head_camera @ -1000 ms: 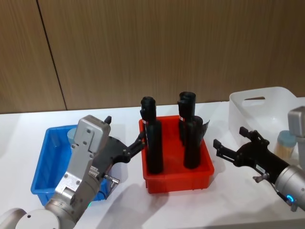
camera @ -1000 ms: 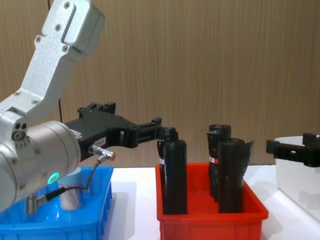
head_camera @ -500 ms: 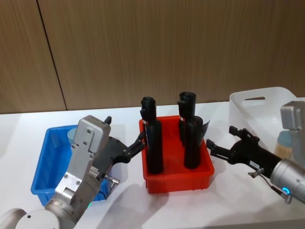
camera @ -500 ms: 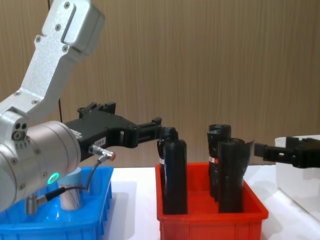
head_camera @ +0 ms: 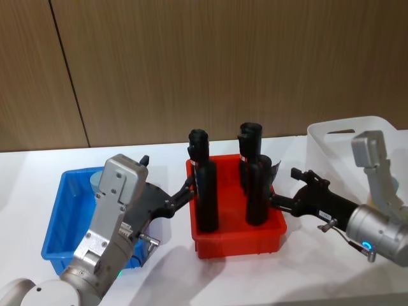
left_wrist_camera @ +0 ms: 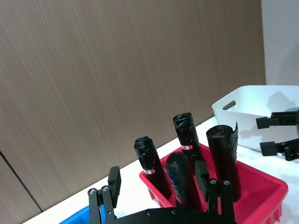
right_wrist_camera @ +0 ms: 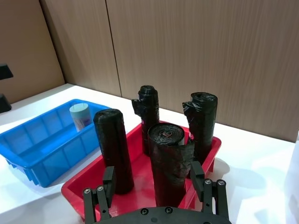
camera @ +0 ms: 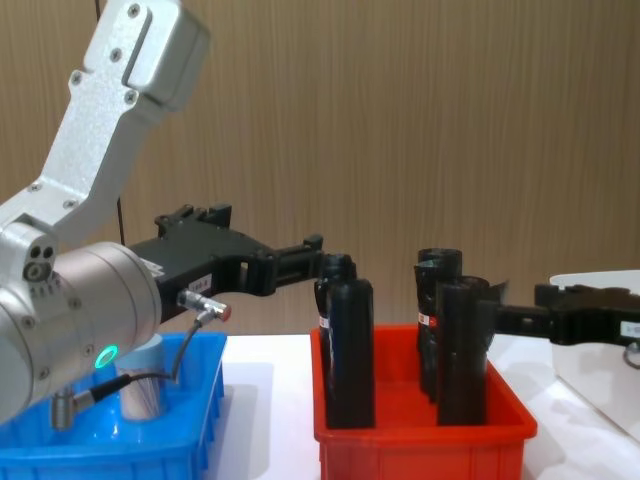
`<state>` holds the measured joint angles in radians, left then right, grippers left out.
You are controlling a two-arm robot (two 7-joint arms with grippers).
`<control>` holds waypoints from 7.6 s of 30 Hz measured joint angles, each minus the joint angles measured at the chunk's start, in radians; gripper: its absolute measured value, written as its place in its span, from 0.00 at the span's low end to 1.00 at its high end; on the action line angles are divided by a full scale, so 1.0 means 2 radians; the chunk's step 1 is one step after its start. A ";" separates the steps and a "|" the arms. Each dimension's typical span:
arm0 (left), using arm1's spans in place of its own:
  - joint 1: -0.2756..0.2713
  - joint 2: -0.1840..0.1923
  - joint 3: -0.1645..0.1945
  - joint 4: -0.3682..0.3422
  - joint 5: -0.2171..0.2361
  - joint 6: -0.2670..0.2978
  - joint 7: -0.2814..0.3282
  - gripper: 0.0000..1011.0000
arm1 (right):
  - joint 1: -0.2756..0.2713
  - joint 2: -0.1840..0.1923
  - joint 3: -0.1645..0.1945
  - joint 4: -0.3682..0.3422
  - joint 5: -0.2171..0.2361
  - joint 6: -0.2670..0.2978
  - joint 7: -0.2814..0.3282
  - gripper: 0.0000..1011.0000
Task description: Pick the cotton swabs from the blue box and place them into the white box.
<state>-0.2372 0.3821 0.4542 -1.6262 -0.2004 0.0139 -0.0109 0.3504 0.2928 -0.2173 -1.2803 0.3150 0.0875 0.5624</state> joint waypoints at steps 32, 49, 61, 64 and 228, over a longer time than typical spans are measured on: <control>0.000 0.000 0.000 0.000 0.000 0.000 0.000 0.99 | 0.115 -0.044 -0.022 0.163 -0.044 -0.030 0.004 0.99; 0.000 0.000 0.000 0.000 0.000 0.000 0.000 0.99 | 0.166 -0.065 -0.035 0.241 -0.062 -0.051 0.011 0.86; 0.000 0.000 0.000 0.000 0.000 0.000 0.000 0.99 | 0.185 -0.074 -0.043 0.272 -0.067 -0.059 0.026 0.55; 0.000 0.000 0.000 0.000 0.000 0.000 0.000 0.99 | 0.185 -0.074 -0.044 0.270 -0.067 -0.059 0.028 0.54; 0.000 0.000 0.000 0.000 0.000 0.000 0.000 0.99 | 0.138 0.025 0.048 0.151 -0.071 -0.034 -0.100 0.99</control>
<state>-0.2372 0.3821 0.4542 -1.6262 -0.2004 0.0138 -0.0109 0.6257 0.3431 -0.1217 -0.9780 0.1728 0.0197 0.3624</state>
